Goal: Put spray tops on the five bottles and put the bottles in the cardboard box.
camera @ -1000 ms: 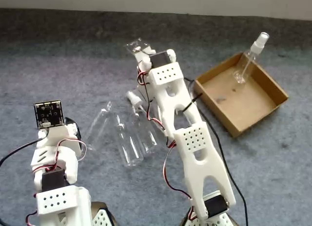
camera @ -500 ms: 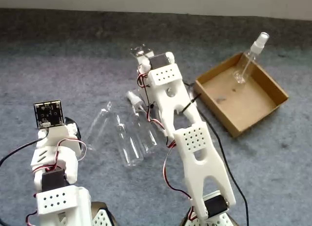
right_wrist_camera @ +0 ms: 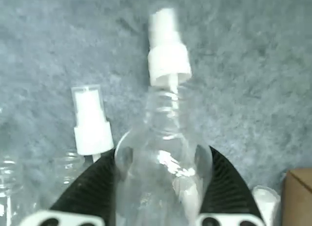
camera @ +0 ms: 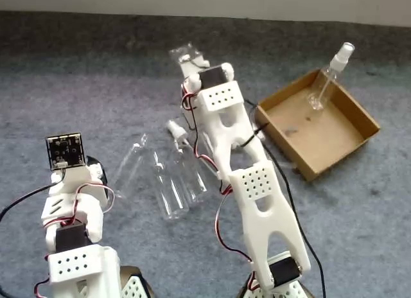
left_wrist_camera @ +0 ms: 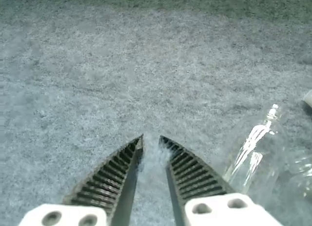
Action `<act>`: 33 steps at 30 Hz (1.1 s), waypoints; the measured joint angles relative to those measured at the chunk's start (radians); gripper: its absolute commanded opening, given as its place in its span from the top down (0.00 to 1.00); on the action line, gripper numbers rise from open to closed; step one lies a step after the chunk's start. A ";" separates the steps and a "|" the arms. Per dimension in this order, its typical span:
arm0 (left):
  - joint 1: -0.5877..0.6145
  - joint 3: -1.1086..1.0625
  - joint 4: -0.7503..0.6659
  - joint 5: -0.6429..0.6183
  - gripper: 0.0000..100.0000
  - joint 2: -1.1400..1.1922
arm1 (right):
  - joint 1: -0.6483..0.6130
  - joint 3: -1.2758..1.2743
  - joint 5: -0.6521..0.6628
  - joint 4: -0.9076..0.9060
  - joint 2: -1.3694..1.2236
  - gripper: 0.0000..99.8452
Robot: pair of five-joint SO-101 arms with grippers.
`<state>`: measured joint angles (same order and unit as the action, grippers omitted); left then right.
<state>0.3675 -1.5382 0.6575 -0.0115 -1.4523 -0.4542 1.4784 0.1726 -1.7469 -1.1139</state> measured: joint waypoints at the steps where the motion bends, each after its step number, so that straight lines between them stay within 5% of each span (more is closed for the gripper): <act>1: -0.005 0.000 0.000 0.000 0.99 0.000 | 0.000 0.041 0.000 0.000 0.000 0.91; 14: -0.020 -0.002 0.000 0.000 0.99 0.000 | 0.000 0.153 0.000 -0.002 0.054 0.91; 33: -0.020 -0.002 0.000 0.000 0.99 0.000 | 0.014 0.160 0.000 -0.005 0.562 0.91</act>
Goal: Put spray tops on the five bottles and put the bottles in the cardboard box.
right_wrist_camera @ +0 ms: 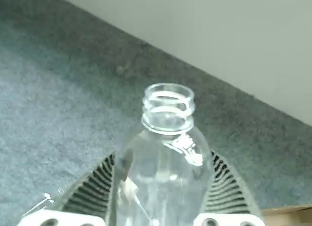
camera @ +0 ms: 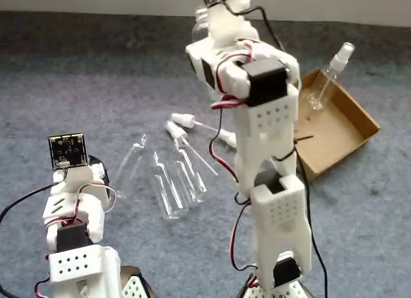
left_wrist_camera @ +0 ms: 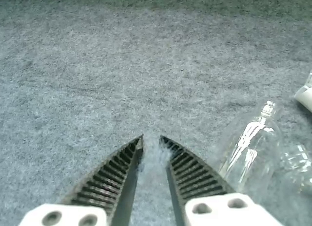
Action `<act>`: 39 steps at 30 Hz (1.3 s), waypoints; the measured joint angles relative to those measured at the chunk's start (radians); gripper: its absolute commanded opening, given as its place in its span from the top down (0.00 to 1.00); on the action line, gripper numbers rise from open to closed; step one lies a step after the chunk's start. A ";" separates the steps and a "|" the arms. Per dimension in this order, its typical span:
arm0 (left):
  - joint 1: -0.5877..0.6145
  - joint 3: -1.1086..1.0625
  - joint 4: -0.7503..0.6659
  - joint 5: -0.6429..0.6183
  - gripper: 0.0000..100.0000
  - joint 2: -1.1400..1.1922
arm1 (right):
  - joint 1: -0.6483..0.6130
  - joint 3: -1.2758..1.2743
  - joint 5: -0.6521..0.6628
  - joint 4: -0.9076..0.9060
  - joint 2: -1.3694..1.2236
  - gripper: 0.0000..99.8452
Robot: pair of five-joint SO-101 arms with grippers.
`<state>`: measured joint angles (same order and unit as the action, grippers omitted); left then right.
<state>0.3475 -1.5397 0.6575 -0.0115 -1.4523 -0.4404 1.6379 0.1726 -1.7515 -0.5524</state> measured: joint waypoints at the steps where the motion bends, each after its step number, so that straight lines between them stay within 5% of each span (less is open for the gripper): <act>1: 0.000 0.000 0.000 0.000 0.99 0.000 | 0.000 0.000 0.000 0.000 0.032 0.91; 6: 0.000 0.000 0.000 0.000 0.99 0.000 | 0.000 -0.048 0.000 0.000 0.226 0.91; 19: -0.002 0.000 0.000 0.000 0.99 0.000 | 0.000 -0.718 0.000 0.000 0.865 0.91; 30: -0.003 0.000 0.000 0.000 0.99 0.000 | 0.003 -1.186 0.000 0.003 1.151 0.91; 39: -0.118 -0.035 -0.002 0.000 0.99 0.000 | 0.003 -1.611 0.000 0.189 1.409 0.91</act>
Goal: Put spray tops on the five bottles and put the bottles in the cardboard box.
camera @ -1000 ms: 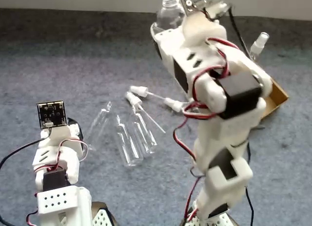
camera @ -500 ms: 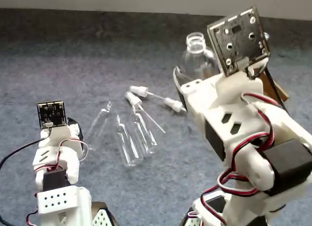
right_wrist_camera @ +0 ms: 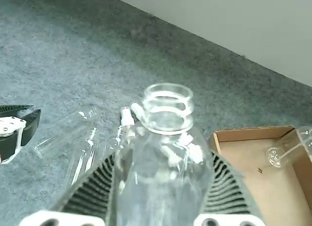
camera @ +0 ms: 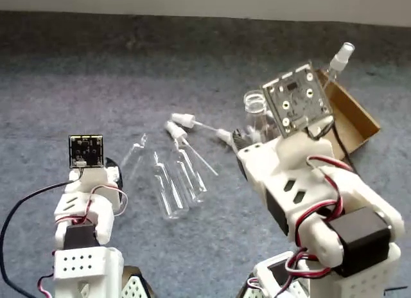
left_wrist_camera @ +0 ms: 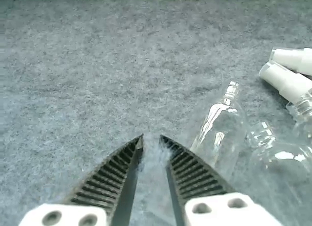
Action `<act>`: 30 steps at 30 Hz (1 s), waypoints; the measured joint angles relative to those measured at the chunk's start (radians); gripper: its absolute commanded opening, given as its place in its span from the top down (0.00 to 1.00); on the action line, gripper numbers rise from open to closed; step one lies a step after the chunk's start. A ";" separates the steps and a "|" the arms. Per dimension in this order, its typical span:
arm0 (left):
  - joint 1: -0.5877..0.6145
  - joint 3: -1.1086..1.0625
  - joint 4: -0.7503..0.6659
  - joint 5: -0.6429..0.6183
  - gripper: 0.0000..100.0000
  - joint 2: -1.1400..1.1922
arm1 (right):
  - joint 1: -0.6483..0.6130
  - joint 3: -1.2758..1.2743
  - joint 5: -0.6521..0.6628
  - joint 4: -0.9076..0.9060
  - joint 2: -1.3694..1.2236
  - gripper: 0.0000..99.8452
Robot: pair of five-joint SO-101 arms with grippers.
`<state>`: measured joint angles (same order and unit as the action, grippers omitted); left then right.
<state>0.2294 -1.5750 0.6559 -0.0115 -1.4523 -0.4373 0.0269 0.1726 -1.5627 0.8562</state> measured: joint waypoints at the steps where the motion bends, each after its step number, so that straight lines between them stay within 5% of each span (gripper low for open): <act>1: -0.006 0.000 0.000 0.000 0.99 0.000 | 0.000 -0.063 0.000 0.032 0.035 0.91; 13: -0.017 0.000 0.000 0.000 0.99 0.000 | 0.000 -0.835 0.000 0.422 0.423 0.91; 25: -0.017 0.000 0.005 0.000 0.99 0.000 | 0.098 -1.270 0.000 0.608 0.786 0.91; 30: -0.049 0.104 0.184 0.043 0.99 0.000 | 0.112 -1.433 -0.002 0.689 0.904 0.91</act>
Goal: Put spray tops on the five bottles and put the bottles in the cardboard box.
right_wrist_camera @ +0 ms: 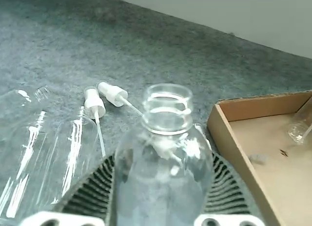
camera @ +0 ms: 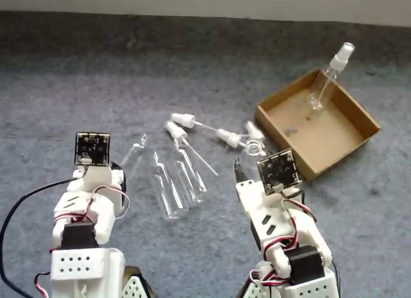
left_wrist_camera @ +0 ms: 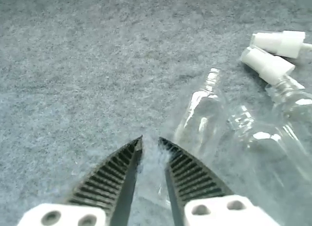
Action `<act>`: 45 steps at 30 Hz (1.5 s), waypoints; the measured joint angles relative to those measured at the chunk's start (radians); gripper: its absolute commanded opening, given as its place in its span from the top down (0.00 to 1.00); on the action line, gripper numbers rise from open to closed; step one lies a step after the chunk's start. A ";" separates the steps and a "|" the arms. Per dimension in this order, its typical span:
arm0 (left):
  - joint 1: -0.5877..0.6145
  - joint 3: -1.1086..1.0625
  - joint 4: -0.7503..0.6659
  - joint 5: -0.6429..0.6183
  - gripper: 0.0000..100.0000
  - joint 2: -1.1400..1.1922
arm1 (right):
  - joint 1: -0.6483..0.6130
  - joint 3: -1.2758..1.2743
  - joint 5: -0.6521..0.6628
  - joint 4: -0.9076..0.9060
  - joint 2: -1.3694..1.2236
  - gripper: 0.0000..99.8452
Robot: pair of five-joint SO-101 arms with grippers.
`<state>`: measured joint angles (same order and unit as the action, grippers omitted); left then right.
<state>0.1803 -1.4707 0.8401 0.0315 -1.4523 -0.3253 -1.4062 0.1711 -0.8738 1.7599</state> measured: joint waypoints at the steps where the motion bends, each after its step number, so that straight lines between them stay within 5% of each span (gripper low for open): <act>1: -0.012 0.028 0.040 0.003 0.99 0.000 | 0.000 -0.020 0.000 0.012 0.020 0.91; 15: -0.097 0.404 0.324 0.117 0.99 0.021 | 0.008 -0.126 -0.135 0.110 0.066 0.91; 23: -0.114 0.700 0.408 0.137 0.99 0.417 | 0.008 -0.181 -0.141 0.124 0.066 0.91; 36: -0.308 1.043 0.433 0.137 0.99 1.002 | 0.008 -0.261 -0.143 0.278 0.064 0.91; 45: -0.310 1.401 0.433 -0.100 0.96 1.432 | 0.008 -0.261 -0.143 0.278 0.064 0.91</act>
<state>-0.1297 -0.0698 1.2727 -0.0683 -0.0207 -0.3176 -1.6671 0.0284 -0.5961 1.8243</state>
